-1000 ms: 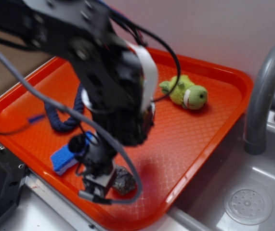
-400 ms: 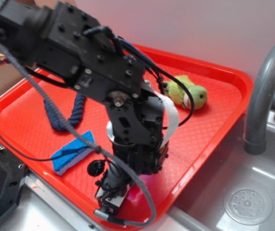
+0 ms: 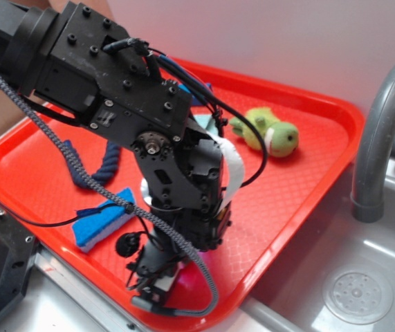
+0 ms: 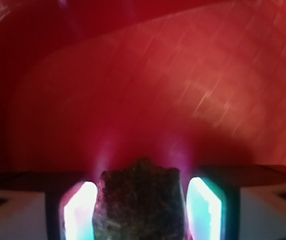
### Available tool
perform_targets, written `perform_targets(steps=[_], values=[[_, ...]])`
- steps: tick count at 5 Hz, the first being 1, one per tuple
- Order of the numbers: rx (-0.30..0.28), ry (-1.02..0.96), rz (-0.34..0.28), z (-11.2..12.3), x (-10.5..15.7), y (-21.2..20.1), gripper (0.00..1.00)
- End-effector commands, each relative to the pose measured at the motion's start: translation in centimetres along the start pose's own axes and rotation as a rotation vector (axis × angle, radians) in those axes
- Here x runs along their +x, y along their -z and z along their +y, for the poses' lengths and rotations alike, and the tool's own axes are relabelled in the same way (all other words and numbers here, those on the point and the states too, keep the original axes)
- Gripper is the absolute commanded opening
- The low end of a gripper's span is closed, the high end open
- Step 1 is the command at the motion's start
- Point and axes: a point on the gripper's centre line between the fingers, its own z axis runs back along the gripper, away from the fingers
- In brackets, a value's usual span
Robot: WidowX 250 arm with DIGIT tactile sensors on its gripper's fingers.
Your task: Grab the rock.
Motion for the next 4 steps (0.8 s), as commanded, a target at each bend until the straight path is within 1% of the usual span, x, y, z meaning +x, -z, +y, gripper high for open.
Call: perform_targets(steps=[1,2,3,4], values=[[0.052,-0.464,-0.044,0.5,-1.5,-5.6,0.0],[0.002,-0.714,-0.116,2.5,-2.9,-9.1,0.0],[-0.03,-0.965,-0.143,4.0,-6.3,-11.8,0.0],[-0.068,-1.216,-0.185,4.8,-8.7,-14.5,0.0]])
